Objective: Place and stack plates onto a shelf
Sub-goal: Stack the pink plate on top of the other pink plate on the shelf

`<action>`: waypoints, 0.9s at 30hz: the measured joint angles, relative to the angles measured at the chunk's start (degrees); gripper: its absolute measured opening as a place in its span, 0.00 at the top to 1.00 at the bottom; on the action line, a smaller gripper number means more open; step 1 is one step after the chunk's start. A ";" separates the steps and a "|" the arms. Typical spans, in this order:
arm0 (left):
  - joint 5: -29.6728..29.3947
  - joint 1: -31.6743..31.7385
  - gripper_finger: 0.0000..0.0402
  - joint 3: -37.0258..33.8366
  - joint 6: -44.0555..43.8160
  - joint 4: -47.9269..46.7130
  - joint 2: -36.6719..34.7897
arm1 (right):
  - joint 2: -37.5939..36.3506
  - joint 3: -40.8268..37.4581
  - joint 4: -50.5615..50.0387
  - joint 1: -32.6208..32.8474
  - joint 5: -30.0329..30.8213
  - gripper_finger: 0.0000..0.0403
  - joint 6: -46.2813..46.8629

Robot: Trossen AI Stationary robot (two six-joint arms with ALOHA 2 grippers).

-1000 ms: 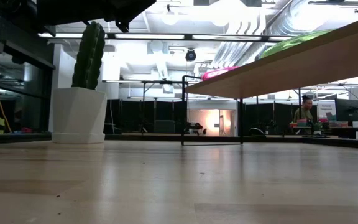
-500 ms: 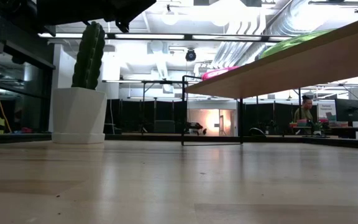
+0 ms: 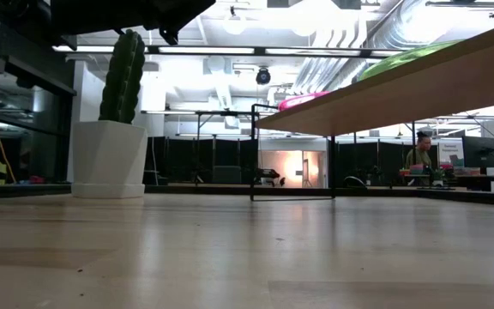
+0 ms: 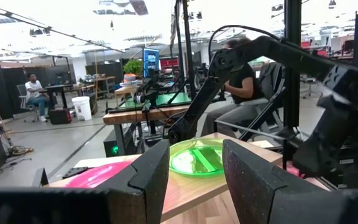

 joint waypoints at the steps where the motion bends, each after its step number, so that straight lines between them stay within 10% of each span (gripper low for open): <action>1: -0.01 0.00 0.65 0.00 0.00 0.02 0.00 | -0.02 1.78 -0.50 0.00 1.08 1.00 -1.11; 15: 0.02 -0.02 0.65 0.00 -1.39 0.02 0.01 | -0.29 20.19 -7.41 -0.04 15.94 1.00 -3.88; 27: 0.04 -0.02 0.65 0.00 -1.50 0.03 0.00 | -0.22 -2.50 -2.41 1.14 -7.02 1.00 -0.95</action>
